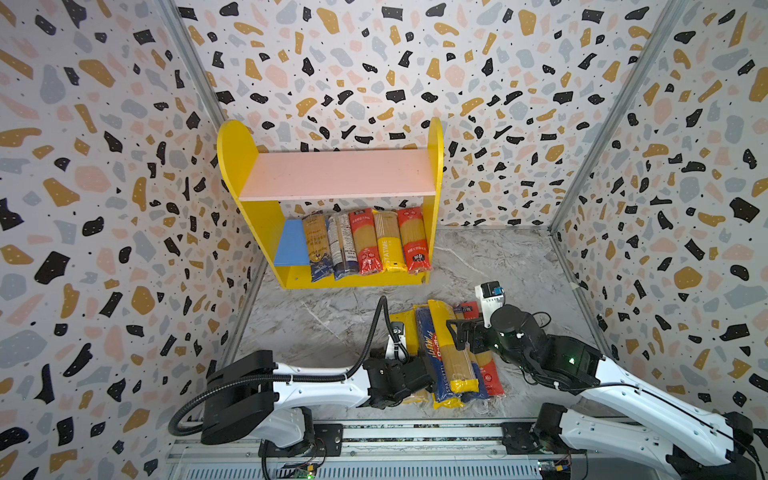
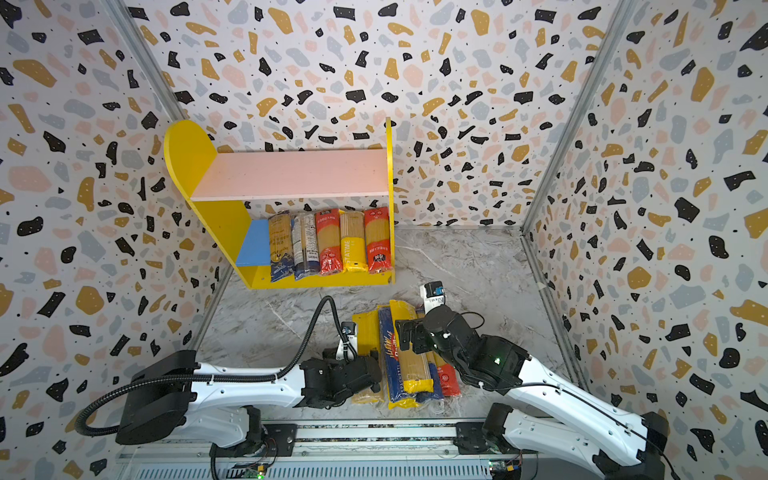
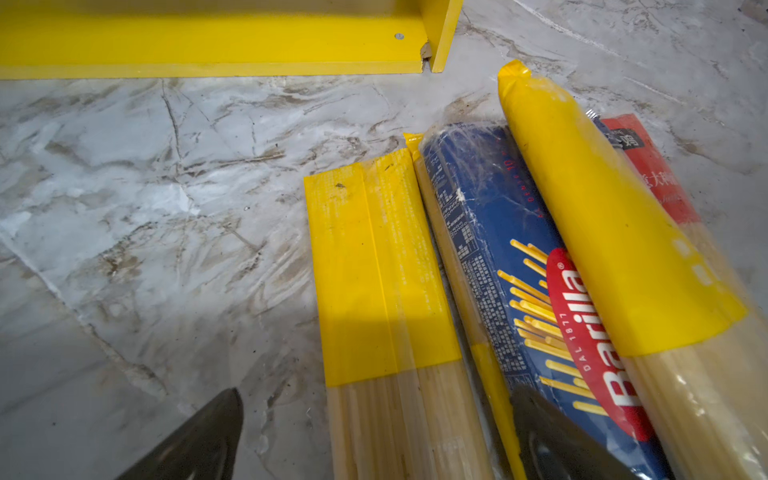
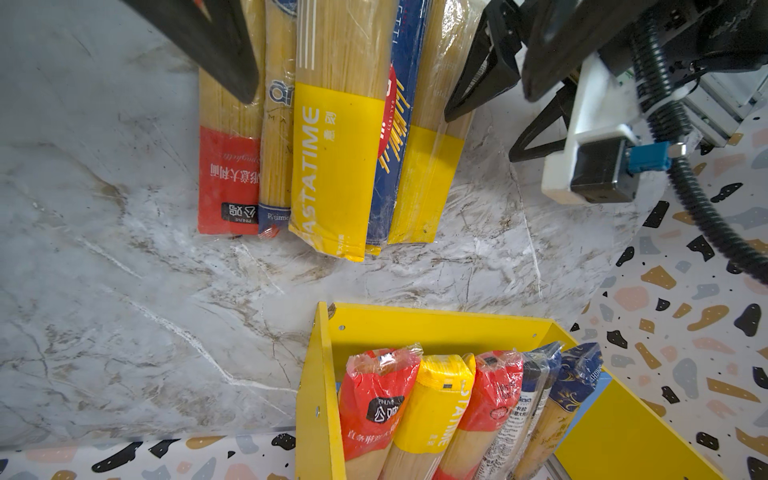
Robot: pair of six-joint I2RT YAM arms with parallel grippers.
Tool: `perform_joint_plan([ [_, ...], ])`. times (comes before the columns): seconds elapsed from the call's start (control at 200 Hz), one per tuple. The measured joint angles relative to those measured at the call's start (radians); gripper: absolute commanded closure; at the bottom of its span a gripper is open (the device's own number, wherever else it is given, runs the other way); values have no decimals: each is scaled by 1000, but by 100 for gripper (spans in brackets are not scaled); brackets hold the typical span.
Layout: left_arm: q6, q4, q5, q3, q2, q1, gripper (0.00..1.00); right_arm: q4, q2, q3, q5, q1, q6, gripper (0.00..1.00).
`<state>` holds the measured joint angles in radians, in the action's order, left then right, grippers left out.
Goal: Place and organize the pasta boxes and bags onto the shelf
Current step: 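Withdraw the left gripper and lower it onto the yellow-band clear spaghetti bag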
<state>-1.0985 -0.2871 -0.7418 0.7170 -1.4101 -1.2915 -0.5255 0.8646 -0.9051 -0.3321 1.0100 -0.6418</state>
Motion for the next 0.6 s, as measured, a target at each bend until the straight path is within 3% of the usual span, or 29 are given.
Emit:
perform_joint_plan([
  [0.255, -71, 3, 9, -3, -35, -39, 0, 8, 22, 0, 15, -12, 29, 1],
  [0.596, -116, 5, 50, 13, -212, -45, 0, 24, 31, 15, 52, -45, 45, 1],
])
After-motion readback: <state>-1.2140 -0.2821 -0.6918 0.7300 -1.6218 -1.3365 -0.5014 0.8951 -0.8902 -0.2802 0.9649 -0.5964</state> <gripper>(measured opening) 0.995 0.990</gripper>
